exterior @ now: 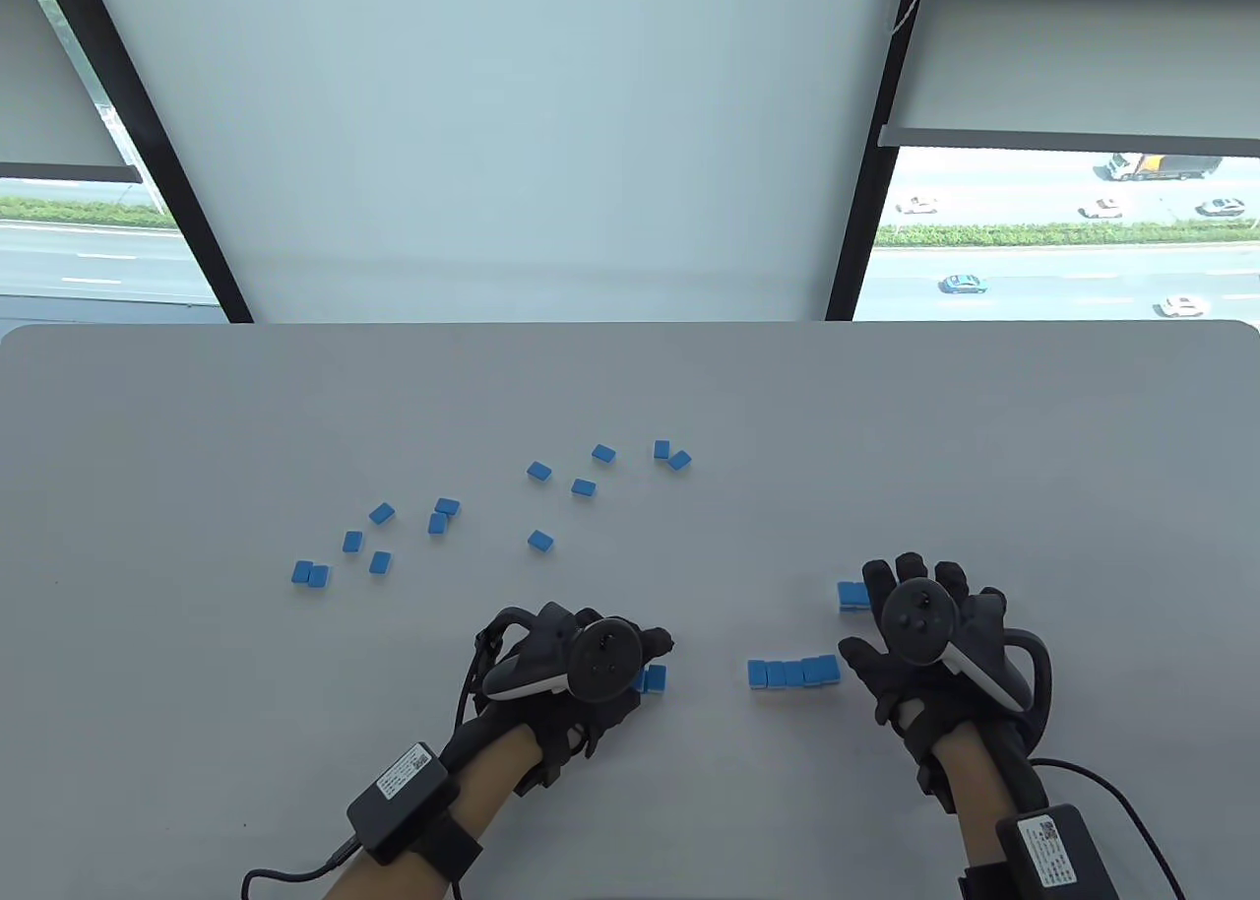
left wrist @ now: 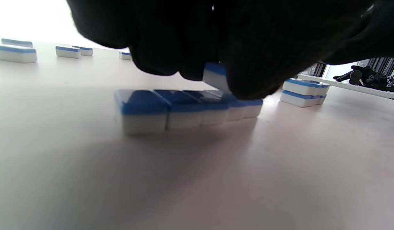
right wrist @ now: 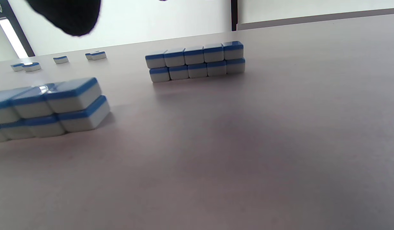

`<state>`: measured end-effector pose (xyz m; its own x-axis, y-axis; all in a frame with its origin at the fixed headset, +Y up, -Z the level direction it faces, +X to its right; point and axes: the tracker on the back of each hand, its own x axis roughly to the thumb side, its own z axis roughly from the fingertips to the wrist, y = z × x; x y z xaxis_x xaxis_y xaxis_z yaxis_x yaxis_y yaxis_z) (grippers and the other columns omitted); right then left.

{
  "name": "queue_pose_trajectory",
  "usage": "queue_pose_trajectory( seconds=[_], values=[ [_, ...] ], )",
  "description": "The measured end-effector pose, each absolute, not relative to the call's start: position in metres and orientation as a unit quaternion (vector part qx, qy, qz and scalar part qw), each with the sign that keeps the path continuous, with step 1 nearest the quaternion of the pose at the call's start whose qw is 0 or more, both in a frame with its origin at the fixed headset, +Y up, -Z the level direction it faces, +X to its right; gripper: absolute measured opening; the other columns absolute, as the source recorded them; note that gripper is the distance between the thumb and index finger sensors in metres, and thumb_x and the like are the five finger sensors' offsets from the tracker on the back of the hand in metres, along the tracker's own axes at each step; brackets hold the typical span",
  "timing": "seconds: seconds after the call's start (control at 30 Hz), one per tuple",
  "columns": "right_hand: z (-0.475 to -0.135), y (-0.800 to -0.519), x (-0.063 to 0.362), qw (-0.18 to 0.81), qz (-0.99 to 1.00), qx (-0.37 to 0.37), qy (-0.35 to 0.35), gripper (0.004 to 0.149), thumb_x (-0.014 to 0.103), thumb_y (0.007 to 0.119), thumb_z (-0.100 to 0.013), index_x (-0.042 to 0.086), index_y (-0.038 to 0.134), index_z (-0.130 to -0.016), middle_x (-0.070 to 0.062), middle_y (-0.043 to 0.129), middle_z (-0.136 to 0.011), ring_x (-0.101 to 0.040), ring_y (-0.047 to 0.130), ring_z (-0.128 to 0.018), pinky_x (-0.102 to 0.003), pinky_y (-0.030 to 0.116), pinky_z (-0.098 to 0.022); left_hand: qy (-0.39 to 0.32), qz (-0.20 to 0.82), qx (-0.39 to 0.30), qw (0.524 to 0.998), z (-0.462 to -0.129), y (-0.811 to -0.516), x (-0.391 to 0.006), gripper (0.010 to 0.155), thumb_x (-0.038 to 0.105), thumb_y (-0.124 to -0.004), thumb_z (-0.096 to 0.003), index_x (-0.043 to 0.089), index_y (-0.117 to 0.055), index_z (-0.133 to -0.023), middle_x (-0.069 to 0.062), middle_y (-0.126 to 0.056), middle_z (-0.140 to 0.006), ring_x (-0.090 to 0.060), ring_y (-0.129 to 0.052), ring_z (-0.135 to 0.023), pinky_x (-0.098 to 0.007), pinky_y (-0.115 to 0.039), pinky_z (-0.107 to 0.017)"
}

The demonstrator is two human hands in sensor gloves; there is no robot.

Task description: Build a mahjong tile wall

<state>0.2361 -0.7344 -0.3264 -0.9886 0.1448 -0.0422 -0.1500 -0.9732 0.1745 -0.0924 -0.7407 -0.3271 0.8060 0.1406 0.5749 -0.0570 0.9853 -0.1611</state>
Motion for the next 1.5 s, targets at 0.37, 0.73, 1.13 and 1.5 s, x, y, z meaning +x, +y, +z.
queue_pose_trajectory(
  seconds=[0.37, 0.73, 1.13, 1.5],
  values=[
    [-0.326, -0.734, 0.236, 0.075, 0.993, -0.014, 0.087, 0.081, 0.065, 0.067, -0.045, 0.036, 0.025, -0.108, 0.000, 0.017, -0.116, -0.040, 0.015, -0.104, -0.066, 0.014, -0.067, -0.312, 0.049, -0.071, 0.946, -0.326, -0.744, -0.089, 0.067, 0.041, -0.094, -0.0388, 0.032, -0.069, -0.101, 0.005, -0.083, -0.094, -0.027, -0.085, -0.083, -0.053, -0.071, -0.066],
    [-0.326, -0.733, 0.236, 0.076, 0.994, -0.013, 0.084, 0.081, 0.065, 0.067, -0.045, 0.036, 0.025, -0.108, 0.000, 0.017, -0.116, -0.040, 0.015, -0.104, -0.066, 0.014, -0.067, -0.288, 0.050, -0.041, 0.956, -0.348, -0.707, -0.115, 0.076, 0.044, -0.096, -0.0373, 0.035, -0.062, -0.105, 0.005, -0.070, -0.109, -0.034, -0.082, -0.092, -0.057, -0.070, -0.067],
    [-0.326, -0.732, 0.239, 0.081, 0.994, -0.015, 0.076, 0.081, 0.065, 0.067, -0.045, 0.036, 0.025, -0.108, 0.000, 0.017, -0.116, -0.041, 0.015, -0.104, -0.066, 0.014, -0.067, -0.182, 0.020, -0.050, 0.982, -0.436, -0.699, -0.145, 0.071, 0.043, -0.096, -0.0373, 0.034, -0.068, -0.102, 0.004, -0.072, -0.108, -0.032, -0.082, -0.091, -0.057, -0.069, -0.068],
    [-0.325, -0.732, 0.240, 0.083, 0.994, -0.013, 0.075, 0.081, 0.065, 0.067, -0.045, 0.036, 0.025, -0.108, 0.000, 0.017, -0.116, -0.040, 0.015, -0.104, -0.066, 0.014, -0.067, -0.128, -0.018, -0.134, 0.983, -0.460, -0.744, -0.165, 0.062, 0.039, -0.094, -0.0397, 0.041, -0.072, -0.097, 0.009, -0.073, -0.105, -0.029, -0.082, -0.090, -0.056, -0.069, -0.068]
  ],
)
